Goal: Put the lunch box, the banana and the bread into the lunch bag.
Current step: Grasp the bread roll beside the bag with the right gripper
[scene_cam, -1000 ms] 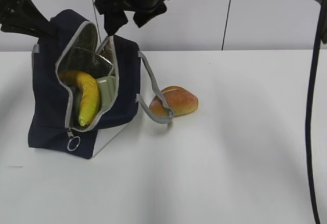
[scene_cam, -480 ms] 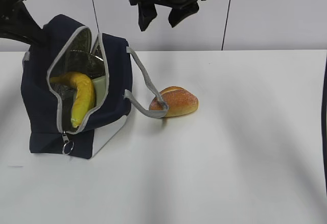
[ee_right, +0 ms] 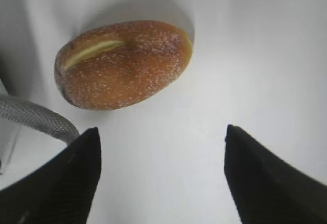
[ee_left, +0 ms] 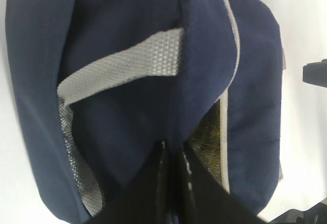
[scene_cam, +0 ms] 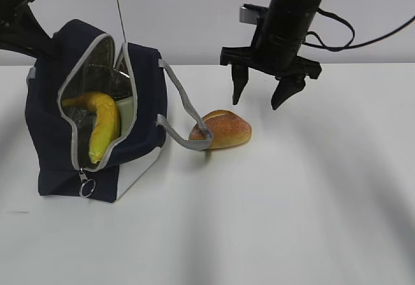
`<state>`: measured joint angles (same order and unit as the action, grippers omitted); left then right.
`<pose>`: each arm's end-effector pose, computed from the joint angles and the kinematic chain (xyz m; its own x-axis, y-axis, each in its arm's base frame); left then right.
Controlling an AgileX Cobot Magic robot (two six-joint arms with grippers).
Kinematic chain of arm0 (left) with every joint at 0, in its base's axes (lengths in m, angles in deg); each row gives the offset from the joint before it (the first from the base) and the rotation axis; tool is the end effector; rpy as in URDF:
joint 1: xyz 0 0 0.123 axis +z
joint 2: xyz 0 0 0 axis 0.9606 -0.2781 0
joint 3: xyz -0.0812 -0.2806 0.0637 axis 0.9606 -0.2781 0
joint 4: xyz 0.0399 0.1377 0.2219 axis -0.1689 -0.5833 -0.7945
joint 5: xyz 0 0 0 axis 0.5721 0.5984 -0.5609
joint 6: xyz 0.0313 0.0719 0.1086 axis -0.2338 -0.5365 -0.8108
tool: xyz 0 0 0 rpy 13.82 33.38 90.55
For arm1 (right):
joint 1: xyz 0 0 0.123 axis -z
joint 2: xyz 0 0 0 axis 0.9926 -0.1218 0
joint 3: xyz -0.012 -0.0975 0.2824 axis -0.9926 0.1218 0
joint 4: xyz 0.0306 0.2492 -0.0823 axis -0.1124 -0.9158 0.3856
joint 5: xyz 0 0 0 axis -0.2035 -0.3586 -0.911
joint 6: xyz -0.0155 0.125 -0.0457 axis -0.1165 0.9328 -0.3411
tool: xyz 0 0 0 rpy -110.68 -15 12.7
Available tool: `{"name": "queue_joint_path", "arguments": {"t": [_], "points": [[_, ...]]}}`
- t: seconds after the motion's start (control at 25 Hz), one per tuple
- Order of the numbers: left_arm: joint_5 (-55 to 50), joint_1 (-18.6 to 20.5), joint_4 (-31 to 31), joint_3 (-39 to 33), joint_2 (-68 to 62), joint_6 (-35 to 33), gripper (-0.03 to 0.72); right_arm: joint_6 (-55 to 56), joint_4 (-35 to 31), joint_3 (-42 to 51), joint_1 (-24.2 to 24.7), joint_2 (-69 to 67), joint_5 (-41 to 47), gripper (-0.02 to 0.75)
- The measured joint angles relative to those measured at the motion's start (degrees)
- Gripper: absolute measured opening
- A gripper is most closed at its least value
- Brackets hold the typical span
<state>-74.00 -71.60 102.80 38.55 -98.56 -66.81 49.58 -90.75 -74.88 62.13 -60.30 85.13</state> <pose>0.4066 -0.0566 0.2816 -0.9549 -0.0483 -0.2929 0.1167 0.8462 -0.5199 0.4447 0.1929 0.2018 -0.9940 0.0244 -0.1066 0.0006 0.9762 0.2170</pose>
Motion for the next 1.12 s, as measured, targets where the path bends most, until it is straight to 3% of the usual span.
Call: {"name": "queue_joint_path", "arguments": {"t": [0.28, 0.52, 1.12], "points": [[-0.10, 0.00, 0.13, 0.00, 0.00, 0.00, -0.013, 11.88, -5.07, 0.59, 0.94, 0.00, -6.48, 0.580], [-0.10, 0.00, 0.13, 0.00, 0.00, 0.00, -0.013, 13.36, -10.52, 0.73, 0.94, -2.98, -7.77, 0.580], [-0.10, 0.00, 0.13, 0.00, 0.00, 0.09, -0.013, 17.26, -11.06, 0.88, 0.94, -7.12, -9.36, 0.580]]}}
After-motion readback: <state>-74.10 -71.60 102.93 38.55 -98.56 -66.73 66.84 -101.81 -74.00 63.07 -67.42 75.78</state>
